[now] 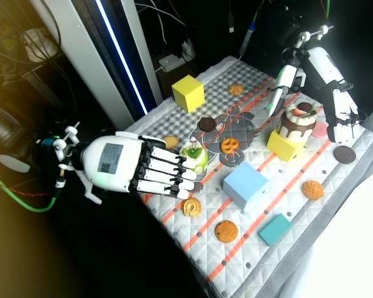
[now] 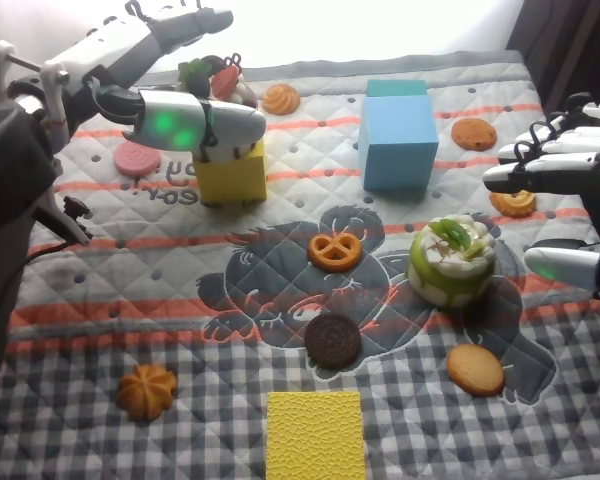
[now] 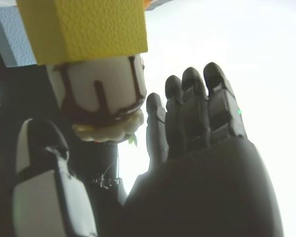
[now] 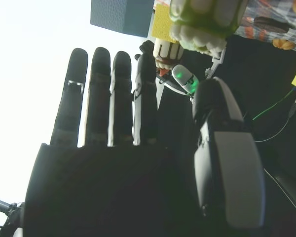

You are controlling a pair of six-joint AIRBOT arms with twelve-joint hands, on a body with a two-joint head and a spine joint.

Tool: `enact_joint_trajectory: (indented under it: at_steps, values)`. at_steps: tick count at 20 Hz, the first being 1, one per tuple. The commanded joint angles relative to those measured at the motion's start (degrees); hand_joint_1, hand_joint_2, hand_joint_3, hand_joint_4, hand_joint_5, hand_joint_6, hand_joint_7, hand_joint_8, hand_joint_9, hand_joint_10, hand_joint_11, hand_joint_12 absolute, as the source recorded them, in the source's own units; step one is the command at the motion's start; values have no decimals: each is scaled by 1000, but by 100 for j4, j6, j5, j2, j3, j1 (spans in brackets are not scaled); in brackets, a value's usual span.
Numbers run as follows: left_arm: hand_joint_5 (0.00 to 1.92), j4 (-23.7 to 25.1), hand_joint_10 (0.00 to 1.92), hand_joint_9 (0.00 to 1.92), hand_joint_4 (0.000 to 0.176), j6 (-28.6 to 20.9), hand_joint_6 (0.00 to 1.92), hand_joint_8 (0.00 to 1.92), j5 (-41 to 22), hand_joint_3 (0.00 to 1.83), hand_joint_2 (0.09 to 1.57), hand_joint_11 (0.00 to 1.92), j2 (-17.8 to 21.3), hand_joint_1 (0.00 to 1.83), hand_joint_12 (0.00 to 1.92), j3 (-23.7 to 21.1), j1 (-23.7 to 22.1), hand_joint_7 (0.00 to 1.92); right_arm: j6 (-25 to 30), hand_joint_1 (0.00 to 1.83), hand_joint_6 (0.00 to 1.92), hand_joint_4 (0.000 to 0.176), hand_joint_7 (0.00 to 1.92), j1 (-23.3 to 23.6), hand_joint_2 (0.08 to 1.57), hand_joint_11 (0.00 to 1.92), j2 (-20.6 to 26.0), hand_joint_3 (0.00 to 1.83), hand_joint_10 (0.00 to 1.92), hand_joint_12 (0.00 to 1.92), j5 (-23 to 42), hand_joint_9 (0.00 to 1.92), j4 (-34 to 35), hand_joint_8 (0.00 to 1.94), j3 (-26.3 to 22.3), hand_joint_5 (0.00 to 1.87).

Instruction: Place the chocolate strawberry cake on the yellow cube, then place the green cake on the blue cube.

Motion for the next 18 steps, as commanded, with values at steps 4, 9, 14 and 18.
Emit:
enact_joint_trajectory:
  at_steps: [4, 9, 14, 18]
  values:
    - [19, 195, 0, 0, 176, -52, 0, 0, -1214, 0, 808, 0, 356, 655, 0, -392, 125, 1, 40, 439, 0, 19, 441, 85, 1251, 110, 16, 0, 0, 860, 782, 434, 127, 0, 6, 508]
    - [0, 602, 0, 0, 176, -350, 0, 0, -2321, 0, 794, 0, 1097, 639, 0, -1253, 550, 0, 40, 537, 0, 63, 359, 86, 1174, 46, 128, 1, 0, 621, 1046, 311, 202, 0, -68, 385]
    - [0, 831, 0, 0, 176, -1332, 0, 0, -3746, 5, 816, 0, 1844, 712, 0, -2112, 1737, 0, 40, 422, 0, 67, 224, 278, 1118, 125, 41, 0, 0, 323, 1091, 215, 6, 0, -94, 176]
    - [0, 962, 0, 0, 176, -1333, 0, 0, -4430, 6, 826, 0, 2202, 956, 0, -2705, 2485, 0, 43, 541, 0, 166, 219, 456, 1078, 40, -83, 1, 0, 714, 804, 282, -207, 1, -47, 121]
